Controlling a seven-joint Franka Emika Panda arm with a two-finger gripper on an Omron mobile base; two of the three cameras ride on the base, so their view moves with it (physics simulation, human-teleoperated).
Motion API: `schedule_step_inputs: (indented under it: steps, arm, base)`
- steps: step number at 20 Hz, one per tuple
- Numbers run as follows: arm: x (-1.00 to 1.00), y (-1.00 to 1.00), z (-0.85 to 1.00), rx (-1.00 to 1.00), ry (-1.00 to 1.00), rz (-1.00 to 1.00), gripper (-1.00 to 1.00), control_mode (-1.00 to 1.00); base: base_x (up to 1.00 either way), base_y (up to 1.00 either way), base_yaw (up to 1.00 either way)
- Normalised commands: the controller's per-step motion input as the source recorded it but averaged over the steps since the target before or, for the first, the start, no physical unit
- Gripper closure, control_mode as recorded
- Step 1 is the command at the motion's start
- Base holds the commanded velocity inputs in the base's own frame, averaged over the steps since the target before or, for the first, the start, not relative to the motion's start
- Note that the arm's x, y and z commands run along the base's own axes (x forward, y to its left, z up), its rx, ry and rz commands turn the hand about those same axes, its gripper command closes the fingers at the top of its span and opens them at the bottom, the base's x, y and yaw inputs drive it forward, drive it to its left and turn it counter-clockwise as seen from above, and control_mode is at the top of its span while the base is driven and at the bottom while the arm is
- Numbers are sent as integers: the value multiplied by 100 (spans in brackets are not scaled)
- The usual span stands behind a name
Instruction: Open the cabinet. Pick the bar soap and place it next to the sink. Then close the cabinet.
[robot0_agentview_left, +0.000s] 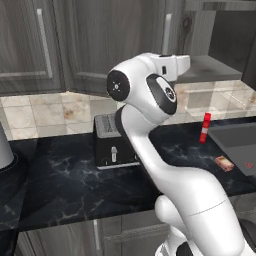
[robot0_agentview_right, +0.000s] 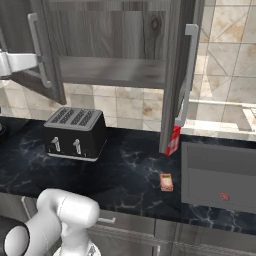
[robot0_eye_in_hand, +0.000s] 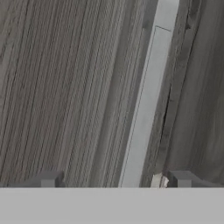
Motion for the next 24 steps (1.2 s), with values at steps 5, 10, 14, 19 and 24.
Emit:
schedule_step_inputs:
  steps: [5, 10, 14, 19, 24]
  arm:
    - [51, -39, 0, 0, 0, 0, -100, -100]
    - [49, -35, 0, 0, 0, 0, -100, -100]
    - [54, -35, 0, 0, 0, 0, -100, -100]
    - [52, -32, 0, 0, 0, 0, -100, -100]
    - [39, -21, 0, 0, 0, 0, -100, -100]
  base:
    - [0, 0, 0]
    - [0, 0, 0]
    - [0, 0, 0]
    - [0, 0, 0]
    - [0, 0, 0]
